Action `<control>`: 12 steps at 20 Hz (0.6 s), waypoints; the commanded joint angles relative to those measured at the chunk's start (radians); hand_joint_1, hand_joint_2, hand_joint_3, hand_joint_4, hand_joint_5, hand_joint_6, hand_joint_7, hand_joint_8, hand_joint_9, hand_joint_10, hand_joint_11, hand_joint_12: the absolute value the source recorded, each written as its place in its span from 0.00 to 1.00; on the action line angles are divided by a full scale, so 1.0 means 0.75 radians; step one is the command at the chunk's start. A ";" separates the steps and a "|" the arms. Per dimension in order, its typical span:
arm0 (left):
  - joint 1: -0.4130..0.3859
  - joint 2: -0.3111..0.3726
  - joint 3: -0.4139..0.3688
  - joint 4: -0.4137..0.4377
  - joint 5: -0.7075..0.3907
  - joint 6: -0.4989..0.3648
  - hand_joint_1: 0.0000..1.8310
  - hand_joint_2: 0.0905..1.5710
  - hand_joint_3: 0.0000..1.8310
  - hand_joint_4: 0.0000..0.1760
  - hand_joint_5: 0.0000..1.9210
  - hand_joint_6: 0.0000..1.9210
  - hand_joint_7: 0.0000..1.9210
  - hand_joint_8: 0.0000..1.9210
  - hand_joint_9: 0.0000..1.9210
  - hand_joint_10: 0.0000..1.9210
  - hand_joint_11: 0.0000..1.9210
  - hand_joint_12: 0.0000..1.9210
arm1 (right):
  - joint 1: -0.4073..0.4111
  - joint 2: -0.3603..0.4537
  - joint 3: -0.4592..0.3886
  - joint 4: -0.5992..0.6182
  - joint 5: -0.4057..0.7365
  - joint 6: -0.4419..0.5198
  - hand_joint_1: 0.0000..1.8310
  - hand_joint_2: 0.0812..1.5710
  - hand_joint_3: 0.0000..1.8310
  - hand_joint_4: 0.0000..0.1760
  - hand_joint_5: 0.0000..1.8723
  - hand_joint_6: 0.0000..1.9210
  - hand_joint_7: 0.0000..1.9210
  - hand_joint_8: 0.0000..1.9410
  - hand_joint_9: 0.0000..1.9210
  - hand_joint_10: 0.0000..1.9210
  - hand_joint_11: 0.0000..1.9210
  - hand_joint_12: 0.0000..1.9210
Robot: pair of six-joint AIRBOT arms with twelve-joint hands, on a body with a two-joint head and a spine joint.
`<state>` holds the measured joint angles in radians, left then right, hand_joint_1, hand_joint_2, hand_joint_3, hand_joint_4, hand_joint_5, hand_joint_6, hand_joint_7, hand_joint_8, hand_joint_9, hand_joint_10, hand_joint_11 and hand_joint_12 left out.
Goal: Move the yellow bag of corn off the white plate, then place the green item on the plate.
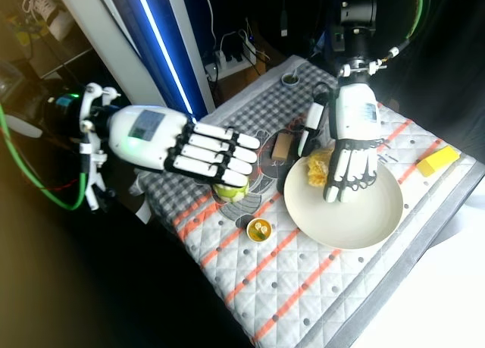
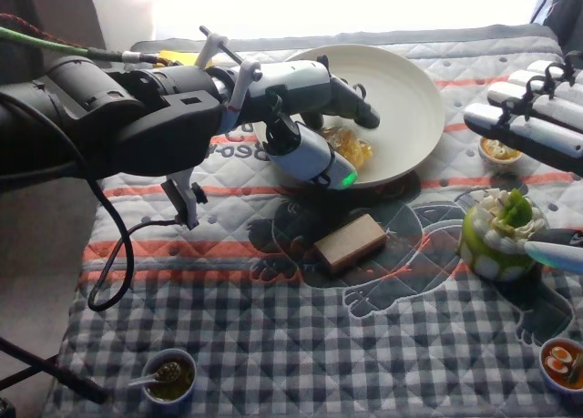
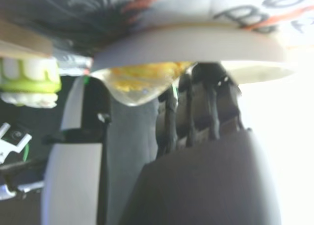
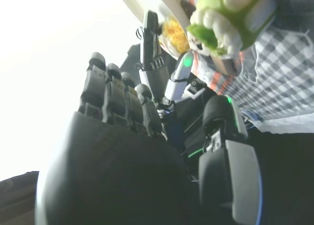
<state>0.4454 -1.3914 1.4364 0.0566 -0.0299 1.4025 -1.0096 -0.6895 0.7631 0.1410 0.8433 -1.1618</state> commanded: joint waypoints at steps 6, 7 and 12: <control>0.000 0.001 -0.002 -0.008 -0.100 -0.005 0.78 0.67 0.00 0.00 0.21 0.78 0.32 0.05 0.15 0.45 0.03 0.85 | 0.006 -0.004 0.011 0.005 0.158 0.008 0.27 0.81 0.00 0.18 0.00 0.00 0.00 0.00 0.00 0.00 0.00 0.00; 0.000 0.001 -0.001 -0.008 -0.100 -0.006 0.63 0.77 0.01 0.00 0.32 0.77 0.30 0.13 0.13 0.53 0.04 0.86 | 0.006 -0.004 0.011 0.005 0.158 0.008 0.27 0.81 0.00 0.19 0.00 0.00 0.00 0.00 0.00 0.00 0.00 0.00; 0.008 -0.007 0.006 -0.016 -0.100 -0.006 0.77 0.71 0.00 0.00 0.23 0.84 0.27 0.11 0.18 0.46 0.11 0.85 | 0.006 -0.005 0.012 0.007 0.159 0.009 0.26 0.82 0.00 0.16 0.00 0.00 0.00 0.00 0.00 0.00 0.00 0.00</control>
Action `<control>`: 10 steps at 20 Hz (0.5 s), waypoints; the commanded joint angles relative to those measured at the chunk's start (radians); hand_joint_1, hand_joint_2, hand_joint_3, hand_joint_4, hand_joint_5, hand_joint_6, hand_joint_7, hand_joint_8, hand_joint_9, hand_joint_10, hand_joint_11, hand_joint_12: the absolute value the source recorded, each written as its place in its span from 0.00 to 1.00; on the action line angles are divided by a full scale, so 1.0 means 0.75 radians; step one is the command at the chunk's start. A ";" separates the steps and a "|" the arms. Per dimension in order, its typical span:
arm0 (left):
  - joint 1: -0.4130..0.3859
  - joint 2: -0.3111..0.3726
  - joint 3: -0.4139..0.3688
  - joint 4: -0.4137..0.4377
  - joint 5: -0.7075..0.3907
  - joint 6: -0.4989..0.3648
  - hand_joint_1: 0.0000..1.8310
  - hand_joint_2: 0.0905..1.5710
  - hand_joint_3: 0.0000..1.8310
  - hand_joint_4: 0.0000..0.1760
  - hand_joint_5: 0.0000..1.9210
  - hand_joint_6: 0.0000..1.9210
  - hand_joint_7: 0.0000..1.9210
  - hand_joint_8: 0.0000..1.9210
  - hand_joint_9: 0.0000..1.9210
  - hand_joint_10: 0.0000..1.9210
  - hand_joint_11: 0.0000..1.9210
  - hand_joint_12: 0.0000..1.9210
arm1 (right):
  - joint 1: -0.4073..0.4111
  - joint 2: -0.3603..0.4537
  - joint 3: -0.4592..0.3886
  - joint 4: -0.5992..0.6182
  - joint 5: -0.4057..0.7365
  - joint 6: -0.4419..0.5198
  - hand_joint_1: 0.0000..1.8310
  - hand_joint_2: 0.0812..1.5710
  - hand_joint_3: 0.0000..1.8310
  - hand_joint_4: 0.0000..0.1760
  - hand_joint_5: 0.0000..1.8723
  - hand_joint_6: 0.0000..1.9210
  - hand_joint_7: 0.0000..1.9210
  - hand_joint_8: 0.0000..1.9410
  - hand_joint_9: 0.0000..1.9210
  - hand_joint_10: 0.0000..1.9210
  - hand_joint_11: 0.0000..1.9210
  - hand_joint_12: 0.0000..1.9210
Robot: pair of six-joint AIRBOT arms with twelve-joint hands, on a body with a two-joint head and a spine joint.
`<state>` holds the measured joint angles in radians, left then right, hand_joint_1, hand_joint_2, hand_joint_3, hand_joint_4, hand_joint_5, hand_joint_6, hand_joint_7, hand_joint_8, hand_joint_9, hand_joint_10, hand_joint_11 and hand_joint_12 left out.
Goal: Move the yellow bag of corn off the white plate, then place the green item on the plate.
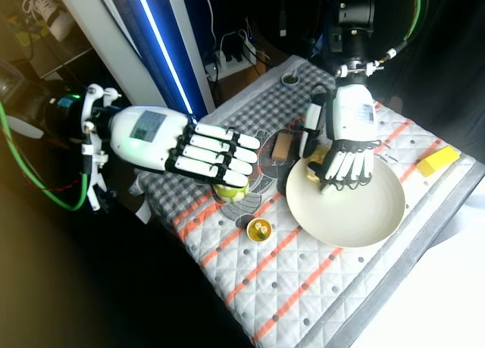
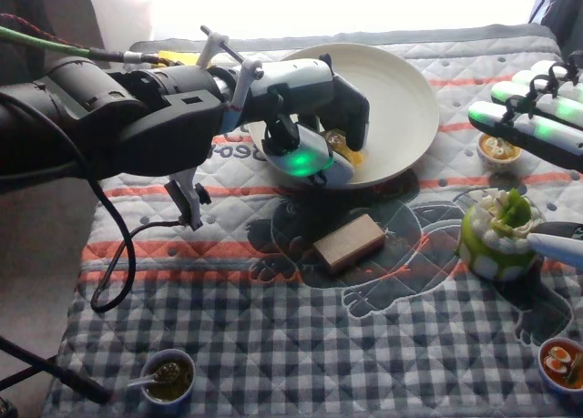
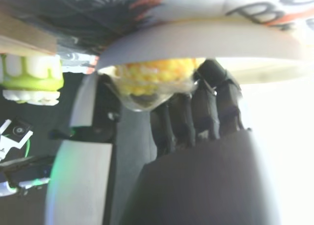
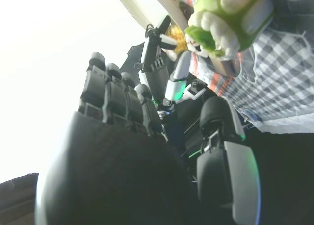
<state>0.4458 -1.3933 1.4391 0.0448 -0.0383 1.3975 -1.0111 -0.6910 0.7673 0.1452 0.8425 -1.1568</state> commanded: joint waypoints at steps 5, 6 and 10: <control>0.019 -0.014 0.017 -0.026 -0.087 0.001 0.80 0.81 0.01 0.00 0.19 1.00 0.26 0.86 0.32 0.92 0.40 1.00 | 0.008 -0.007 0.008 0.004 0.160 0.002 0.26 0.82 0.00 0.14 0.00 0.00 0.00 0.00 0.00 0.00 0.00 0.00; 0.022 -0.013 0.017 -0.037 -0.094 0.001 0.79 0.83 0.02 0.00 0.21 1.00 0.24 0.90 0.29 0.96 0.43 1.00 | 0.006 -0.007 0.008 0.006 0.160 0.002 0.26 0.82 0.00 0.14 0.00 0.00 0.00 0.00 0.00 0.00 0.00 0.00; 0.024 0.035 -0.025 -0.065 -0.160 0.001 0.81 0.67 0.26 0.00 0.25 1.00 0.27 0.96 0.32 1.00 0.45 1.00 | 0.004 -0.007 0.008 0.011 0.160 0.002 0.23 0.84 0.01 0.07 0.00 0.00 0.00 0.00 0.00 0.00 0.00 0.00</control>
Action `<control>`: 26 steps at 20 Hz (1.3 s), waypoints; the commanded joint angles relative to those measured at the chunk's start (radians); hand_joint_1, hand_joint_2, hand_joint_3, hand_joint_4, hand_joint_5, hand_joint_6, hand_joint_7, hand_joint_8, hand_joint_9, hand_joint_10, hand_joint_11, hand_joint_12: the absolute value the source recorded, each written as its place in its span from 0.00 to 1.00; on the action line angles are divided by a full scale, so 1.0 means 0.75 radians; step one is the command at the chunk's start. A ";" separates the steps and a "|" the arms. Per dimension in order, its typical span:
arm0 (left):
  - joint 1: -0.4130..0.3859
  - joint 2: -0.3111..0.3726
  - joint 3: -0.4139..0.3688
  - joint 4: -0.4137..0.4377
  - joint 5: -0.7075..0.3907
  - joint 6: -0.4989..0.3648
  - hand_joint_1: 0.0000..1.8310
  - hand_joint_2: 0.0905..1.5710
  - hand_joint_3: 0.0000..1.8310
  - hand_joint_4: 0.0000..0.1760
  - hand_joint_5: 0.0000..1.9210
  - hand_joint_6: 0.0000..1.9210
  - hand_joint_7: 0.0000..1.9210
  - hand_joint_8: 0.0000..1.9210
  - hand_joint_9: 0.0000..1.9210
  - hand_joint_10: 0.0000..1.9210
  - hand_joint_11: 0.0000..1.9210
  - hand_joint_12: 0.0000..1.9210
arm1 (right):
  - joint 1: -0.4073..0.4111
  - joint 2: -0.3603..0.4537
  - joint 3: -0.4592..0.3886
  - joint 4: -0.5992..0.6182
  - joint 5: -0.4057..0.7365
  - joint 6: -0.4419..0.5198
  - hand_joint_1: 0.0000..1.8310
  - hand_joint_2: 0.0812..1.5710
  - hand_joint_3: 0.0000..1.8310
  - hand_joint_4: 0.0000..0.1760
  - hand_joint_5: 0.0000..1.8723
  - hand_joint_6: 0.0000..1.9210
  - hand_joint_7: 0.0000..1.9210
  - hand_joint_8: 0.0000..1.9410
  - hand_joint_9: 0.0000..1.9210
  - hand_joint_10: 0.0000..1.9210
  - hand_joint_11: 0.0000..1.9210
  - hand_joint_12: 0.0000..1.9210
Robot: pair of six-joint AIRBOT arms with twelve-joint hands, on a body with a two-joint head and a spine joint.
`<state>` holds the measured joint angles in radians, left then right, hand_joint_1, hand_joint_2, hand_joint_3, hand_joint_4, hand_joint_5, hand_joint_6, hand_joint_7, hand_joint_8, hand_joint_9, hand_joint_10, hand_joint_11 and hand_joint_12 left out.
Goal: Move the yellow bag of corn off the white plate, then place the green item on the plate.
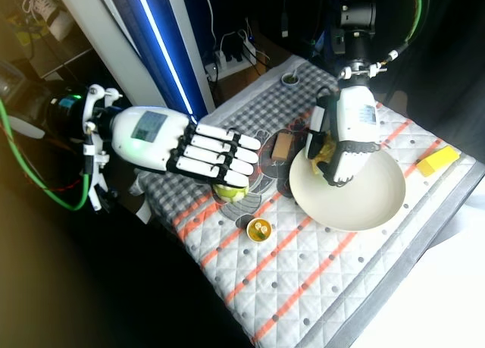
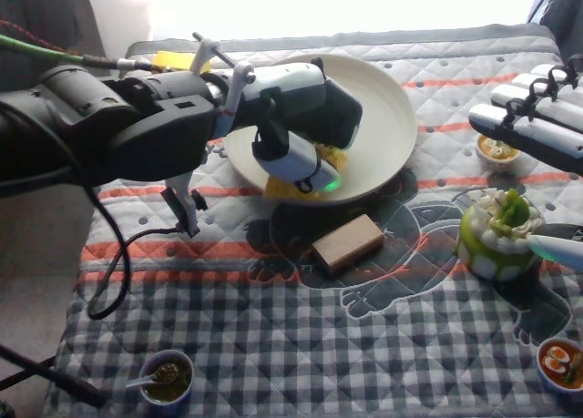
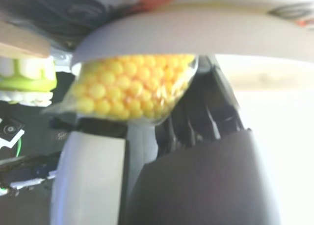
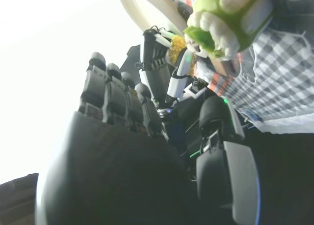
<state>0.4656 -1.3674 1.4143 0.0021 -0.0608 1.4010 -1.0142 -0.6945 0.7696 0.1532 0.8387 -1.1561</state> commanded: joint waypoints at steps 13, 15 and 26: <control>0.158 0.525 -0.541 0.154 -0.651 -0.170 0.70 0.74 0.20 0.00 0.31 0.93 0.25 0.90 0.31 0.97 0.39 1.00 | -0.002 -0.002 0.002 0.014 0.165 0.022 0.21 0.85 0.00 0.06 0.00 0.00 0.00 0.00 0.00 0.00 0.00 0.06; 0.260 0.554 -0.552 0.199 -0.730 -0.364 0.73 0.77 0.03 0.00 0.39 0.63 0.32 0.79 0.37 0.88 0.38 0.96 | -0.003 -0.004 0.002 0.015 0.164 0.025 0.21 0.85 0.00 0.13 0.00 0.00 0.00 0.00 0.00 0.00 0.00 0.00; 0.565 0.581 -0.621 0.060 -0.888 -0.451 0.28 0.77 0.00 0.11 0.07 0.00 0.03 0.00 0.02 0.03 0.00 0.44 | -0.018 -0.006 0.003 0.016 0.164 0.043 0.24 0.83 0.00 0.16 0.00 0.00 0.00 0.00 0.00 0.00 0.02 0.01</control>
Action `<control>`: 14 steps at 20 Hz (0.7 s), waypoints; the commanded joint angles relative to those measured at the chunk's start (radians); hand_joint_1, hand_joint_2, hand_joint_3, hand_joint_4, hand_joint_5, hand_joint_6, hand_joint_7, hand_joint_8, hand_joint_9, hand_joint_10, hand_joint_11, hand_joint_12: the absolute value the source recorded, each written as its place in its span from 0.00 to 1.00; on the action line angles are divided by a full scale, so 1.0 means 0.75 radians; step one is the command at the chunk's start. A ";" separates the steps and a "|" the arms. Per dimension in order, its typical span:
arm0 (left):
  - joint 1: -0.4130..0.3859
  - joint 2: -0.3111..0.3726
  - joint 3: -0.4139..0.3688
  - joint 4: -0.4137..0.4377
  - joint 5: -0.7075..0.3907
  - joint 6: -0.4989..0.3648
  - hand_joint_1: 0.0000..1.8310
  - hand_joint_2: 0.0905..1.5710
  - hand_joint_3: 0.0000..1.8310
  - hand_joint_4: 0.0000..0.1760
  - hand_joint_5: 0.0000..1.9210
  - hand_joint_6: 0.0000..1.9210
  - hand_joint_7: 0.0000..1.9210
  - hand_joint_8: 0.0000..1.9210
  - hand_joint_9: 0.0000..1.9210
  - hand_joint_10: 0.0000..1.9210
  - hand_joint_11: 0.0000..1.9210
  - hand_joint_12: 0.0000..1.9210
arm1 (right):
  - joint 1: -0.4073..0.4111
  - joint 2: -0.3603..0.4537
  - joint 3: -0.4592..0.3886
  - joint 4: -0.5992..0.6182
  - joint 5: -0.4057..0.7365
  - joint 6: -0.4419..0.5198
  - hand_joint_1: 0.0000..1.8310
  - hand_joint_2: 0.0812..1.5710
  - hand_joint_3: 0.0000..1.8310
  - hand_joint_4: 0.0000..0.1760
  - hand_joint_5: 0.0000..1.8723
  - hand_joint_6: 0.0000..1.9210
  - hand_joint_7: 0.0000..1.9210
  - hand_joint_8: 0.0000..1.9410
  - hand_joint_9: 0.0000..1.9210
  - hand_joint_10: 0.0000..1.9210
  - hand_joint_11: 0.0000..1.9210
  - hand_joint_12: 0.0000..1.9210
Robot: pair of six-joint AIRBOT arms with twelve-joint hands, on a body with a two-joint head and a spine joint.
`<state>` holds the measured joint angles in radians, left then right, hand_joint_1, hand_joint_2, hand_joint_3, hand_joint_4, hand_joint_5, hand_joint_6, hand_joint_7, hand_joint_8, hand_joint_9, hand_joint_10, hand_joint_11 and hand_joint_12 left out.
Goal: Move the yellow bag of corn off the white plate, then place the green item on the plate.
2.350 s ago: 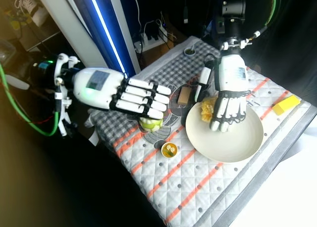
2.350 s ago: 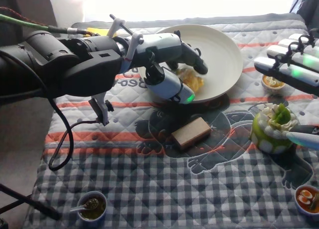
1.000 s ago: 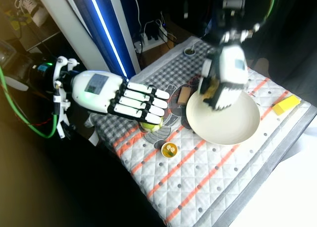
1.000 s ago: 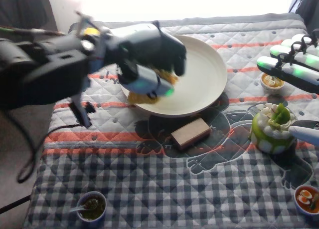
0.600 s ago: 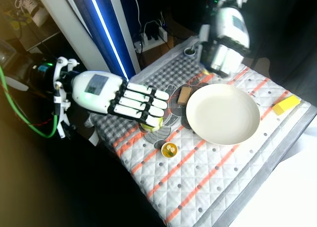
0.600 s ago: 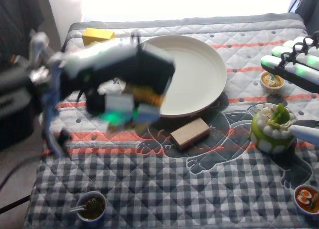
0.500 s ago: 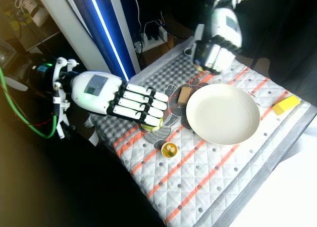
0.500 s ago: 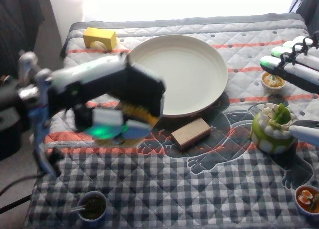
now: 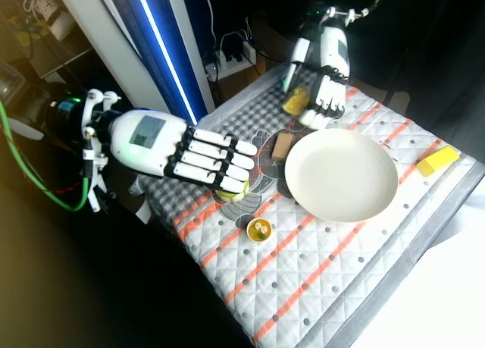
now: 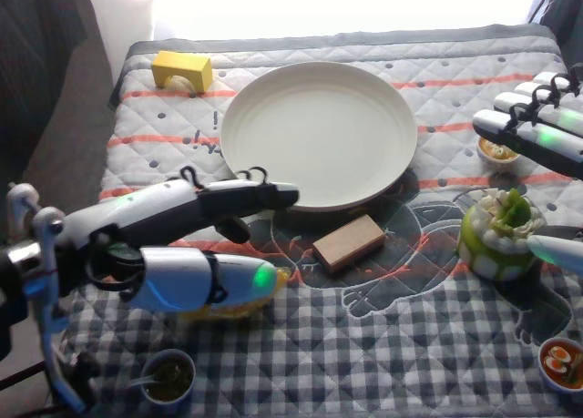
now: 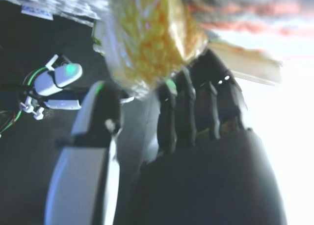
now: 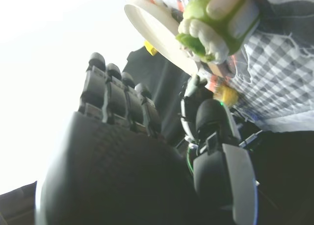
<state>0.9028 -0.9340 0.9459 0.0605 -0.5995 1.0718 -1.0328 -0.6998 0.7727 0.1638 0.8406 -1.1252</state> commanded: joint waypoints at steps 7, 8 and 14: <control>0.025 0.040 0.007 -0.134 -0.366 -0.022 0.20 0.83 0.00 0.00 0.08 0.00 0.04 0.00 0.02 0.00 0.00 0.50 | 0.007 -0.046 0.061 -0.059 0.105 0.163 0.31 0.76 0.00 0.30 0.00 0.00 0.00 0.00 0.02 0.01 0.00 0.42; 0.025 0.040 0.012 -0.152 -0.396 -0.022 0.20 0.84 0.00 0.00 0.08 0.00 0.04 0.00 0.02 0.01 0.00 0.51 | 0.007 -0.063 0.080 -0.072 0.087 0.194 0.31 0.76 0.00 0.27 0.00 0.00 0.00 0.00 0.01 0.00 0.00 0.45; 0.031 0.047 0.030 -0.275 -0.603 -0.021 0.22 0.85 0.00 0.00 0.07 0.00 0.03 0.00 0.02 0.00 0.00 0.54 | 0.067 -0.165 0.167 -0.086 -0.101 0.203 0.39 0.72 0.00 0.00 0.00 0.00 0.02 0.00 0.05 0.02 0.00 0.44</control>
<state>0.9310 -0.9051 0.9661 -0.1505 -0.9131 1.0645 -0.9890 -0.8307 0.9024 0.0994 0.6662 -0.9760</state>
